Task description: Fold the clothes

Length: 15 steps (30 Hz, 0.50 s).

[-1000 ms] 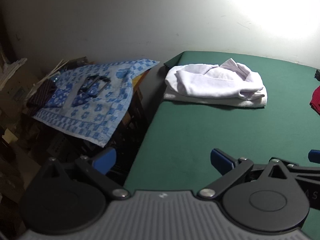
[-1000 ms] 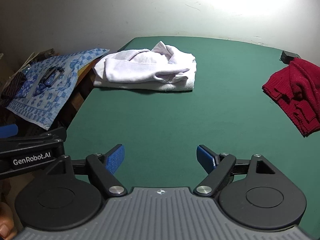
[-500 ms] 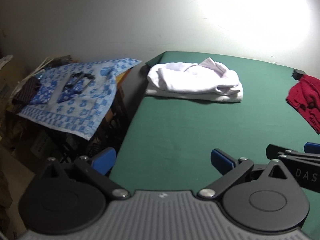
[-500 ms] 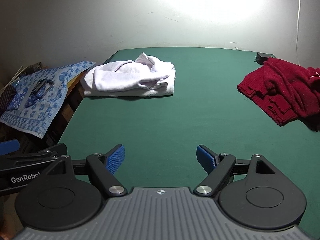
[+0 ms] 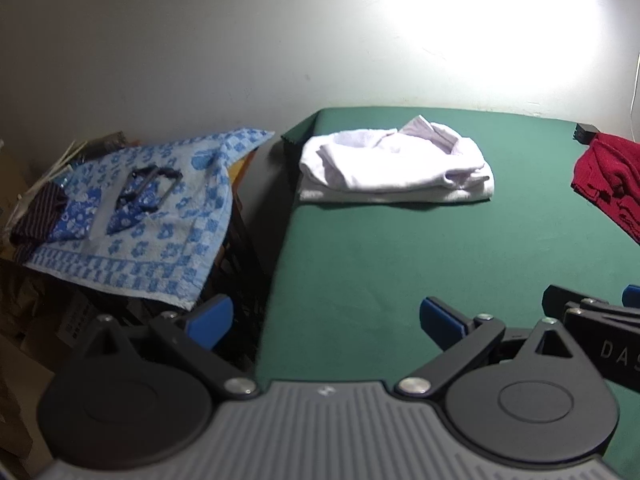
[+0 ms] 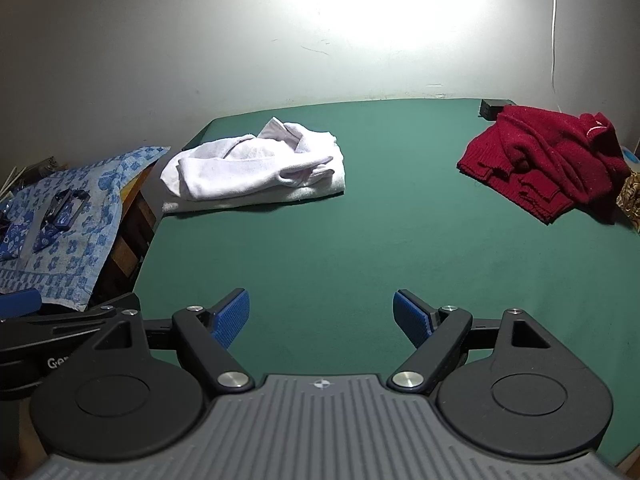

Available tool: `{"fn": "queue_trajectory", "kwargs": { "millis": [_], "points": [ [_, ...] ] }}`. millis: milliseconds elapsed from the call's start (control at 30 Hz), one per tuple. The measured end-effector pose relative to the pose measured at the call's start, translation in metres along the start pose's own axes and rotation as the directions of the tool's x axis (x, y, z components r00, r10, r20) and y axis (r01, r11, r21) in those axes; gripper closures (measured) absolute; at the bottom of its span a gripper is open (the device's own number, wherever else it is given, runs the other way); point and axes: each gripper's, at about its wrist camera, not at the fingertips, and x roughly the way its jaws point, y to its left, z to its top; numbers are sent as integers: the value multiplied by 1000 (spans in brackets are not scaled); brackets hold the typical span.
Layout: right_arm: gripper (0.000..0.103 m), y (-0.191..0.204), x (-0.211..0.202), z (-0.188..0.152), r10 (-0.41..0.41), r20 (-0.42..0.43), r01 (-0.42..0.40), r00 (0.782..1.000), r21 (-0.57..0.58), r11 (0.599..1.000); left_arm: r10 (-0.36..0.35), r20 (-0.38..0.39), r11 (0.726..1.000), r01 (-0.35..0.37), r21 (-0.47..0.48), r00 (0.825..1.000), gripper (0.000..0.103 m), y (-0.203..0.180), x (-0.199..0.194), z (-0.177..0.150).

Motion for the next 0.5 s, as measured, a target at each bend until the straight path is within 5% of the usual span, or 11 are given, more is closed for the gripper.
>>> {"fn": "queue_trajectory", "kwargs": {
  "millis": [500],
  "points": [
    [21, 28, 6, 19, -16, 36, 18, 999, -61, 998, 30, 17, 999, -30, -32, 999, 1, 22, 10, 14]
  ]
}}
